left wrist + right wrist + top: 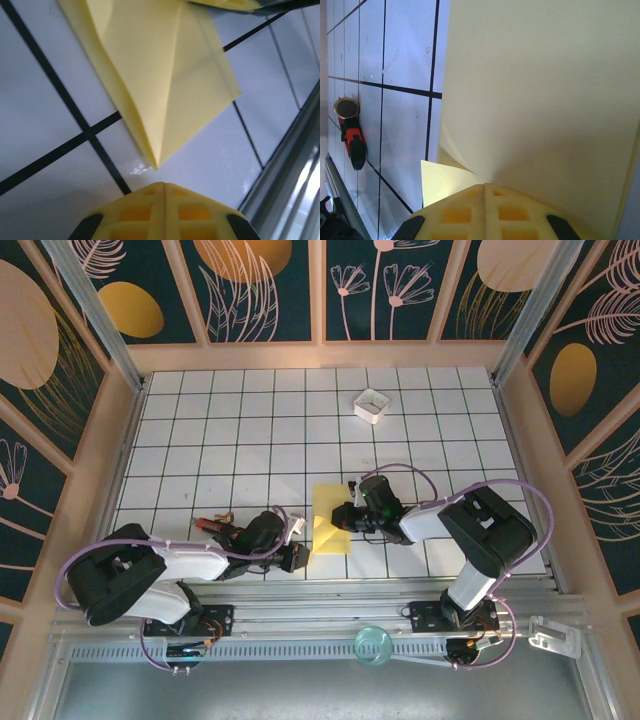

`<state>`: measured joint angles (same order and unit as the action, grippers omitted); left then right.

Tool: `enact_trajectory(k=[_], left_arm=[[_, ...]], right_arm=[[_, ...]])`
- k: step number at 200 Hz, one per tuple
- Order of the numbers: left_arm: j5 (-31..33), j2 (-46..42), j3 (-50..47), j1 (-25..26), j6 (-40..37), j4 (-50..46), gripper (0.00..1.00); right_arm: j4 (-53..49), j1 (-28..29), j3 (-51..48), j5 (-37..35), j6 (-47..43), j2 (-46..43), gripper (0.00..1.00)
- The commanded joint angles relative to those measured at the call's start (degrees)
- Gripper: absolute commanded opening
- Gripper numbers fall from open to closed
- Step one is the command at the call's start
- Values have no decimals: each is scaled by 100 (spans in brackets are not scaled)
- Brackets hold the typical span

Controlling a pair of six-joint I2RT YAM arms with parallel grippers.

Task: Fold a paper plane with a square sheet of paper (pick it up from the middle)
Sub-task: Fold the triangle a second time at the center of the table.

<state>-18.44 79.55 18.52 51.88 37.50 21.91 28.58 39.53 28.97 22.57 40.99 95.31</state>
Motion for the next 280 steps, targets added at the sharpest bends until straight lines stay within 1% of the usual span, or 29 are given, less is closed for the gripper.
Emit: enact_trajectory(k=[1, 41, 93, 142, 195, 231, 263, 280], left_arm=[[-365, -24, 262, -6, 338, 196, 0], [-917, 688, 523, -373, 912, 1000, 0], [-1079, 1226, 837, -453, 786, 727, 0], [-770, 1166, 656, -529, 712, 376, 0], [-728, 1373, 564, -602, 761, 213, 0], [-511, 1399, 618, -604, 648, -318, 0], [-421, 1438, 611, -602, 576, -667, 0], [-363, 1453, 565, -601, 571, -724, 0]], right_arm=[[-705, -31, -133, -377, -43, 280, 0], [-711, -20, -115, -376, -41, 273, 0], [-726, -26, -107, -384, -58, 266, 0], [-744, -32, -59, -367, -85, 287, 0], [-741, -27, -41, -358, -107, 275, 0], [-842, -32, 88, -290, -148, 173, 0], [-1078, -26, 440, -144, -230, -43, 0], [-1193, -32, 611, -41, -258, -222, 4]])
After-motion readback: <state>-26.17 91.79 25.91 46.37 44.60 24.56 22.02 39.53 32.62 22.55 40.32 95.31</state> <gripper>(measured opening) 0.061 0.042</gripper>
